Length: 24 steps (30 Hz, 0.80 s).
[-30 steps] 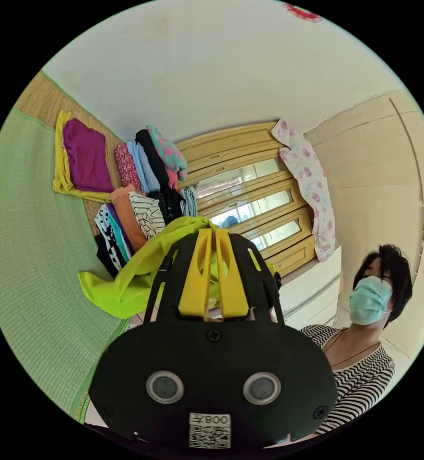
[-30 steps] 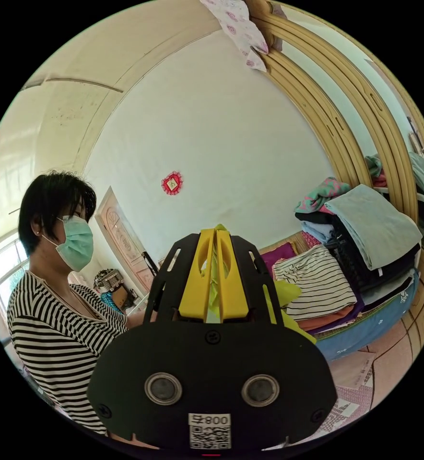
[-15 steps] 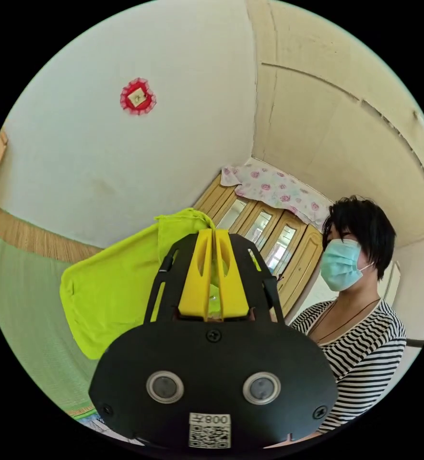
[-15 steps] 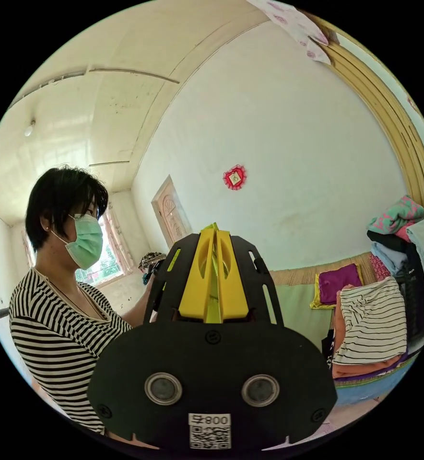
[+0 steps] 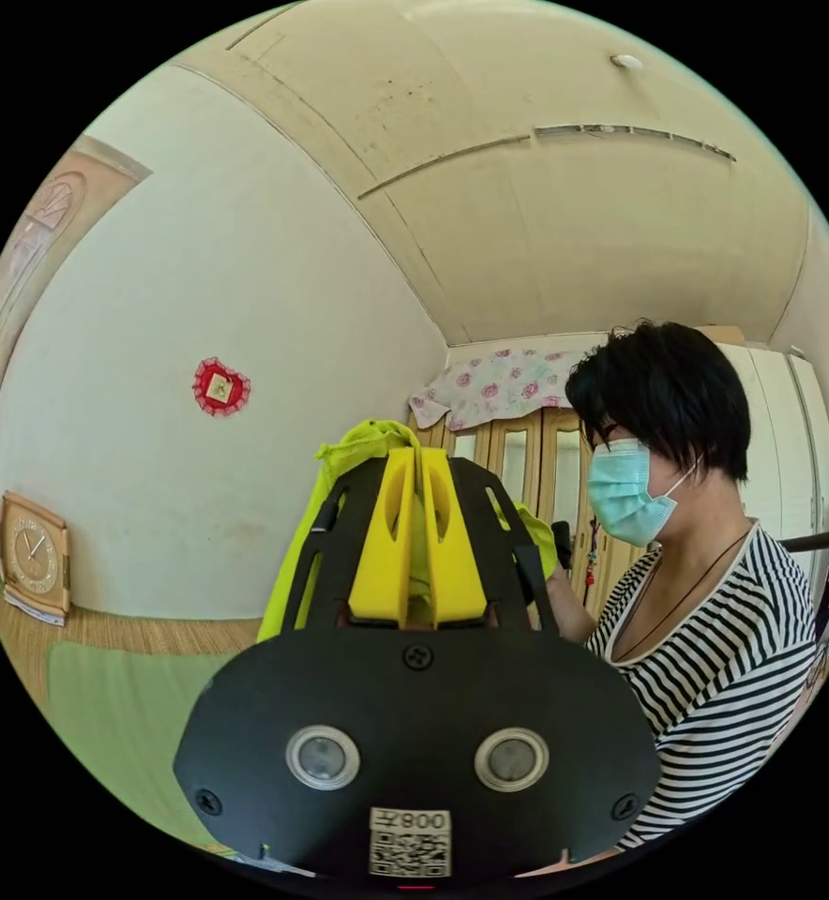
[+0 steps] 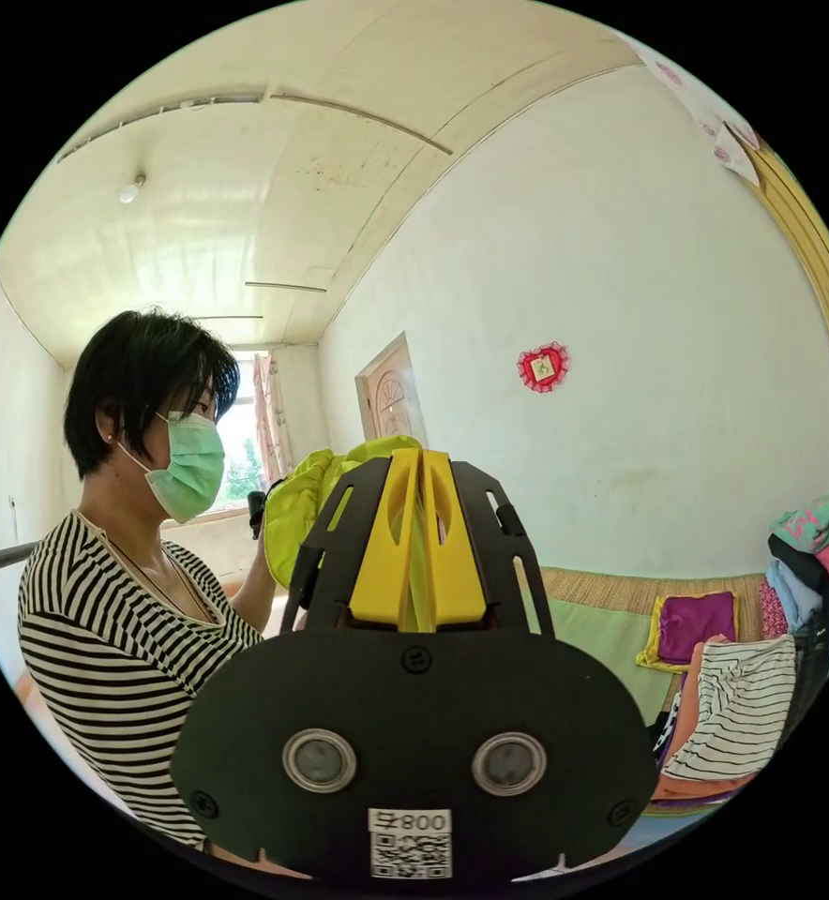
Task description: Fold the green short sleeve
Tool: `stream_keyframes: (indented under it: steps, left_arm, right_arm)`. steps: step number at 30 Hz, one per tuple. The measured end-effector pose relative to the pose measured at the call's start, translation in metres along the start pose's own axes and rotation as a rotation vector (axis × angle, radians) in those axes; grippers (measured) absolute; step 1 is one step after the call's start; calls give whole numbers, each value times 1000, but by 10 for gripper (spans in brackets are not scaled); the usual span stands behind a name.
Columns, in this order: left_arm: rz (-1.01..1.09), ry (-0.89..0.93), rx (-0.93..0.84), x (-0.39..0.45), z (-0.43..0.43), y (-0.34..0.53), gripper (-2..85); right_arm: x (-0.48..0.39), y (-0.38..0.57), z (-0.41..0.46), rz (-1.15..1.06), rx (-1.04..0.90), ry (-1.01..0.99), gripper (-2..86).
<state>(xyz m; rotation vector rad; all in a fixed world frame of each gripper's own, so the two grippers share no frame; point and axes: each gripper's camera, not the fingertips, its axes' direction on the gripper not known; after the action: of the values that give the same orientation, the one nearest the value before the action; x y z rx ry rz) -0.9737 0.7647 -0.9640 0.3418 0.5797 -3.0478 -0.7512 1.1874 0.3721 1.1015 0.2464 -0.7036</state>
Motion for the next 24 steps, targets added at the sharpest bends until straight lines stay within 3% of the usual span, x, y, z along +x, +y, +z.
stream_keyframes:
  steps: [11,24]
  left_arm:
    - [79,-2,73,77,-89,-41,9]
    - [104,-7,102,97,-122,-77,10]
  right_arm:
    - [-41,4,11,-80,10,-19,1]
    - [-30,6,36,-118,-12,33,2]
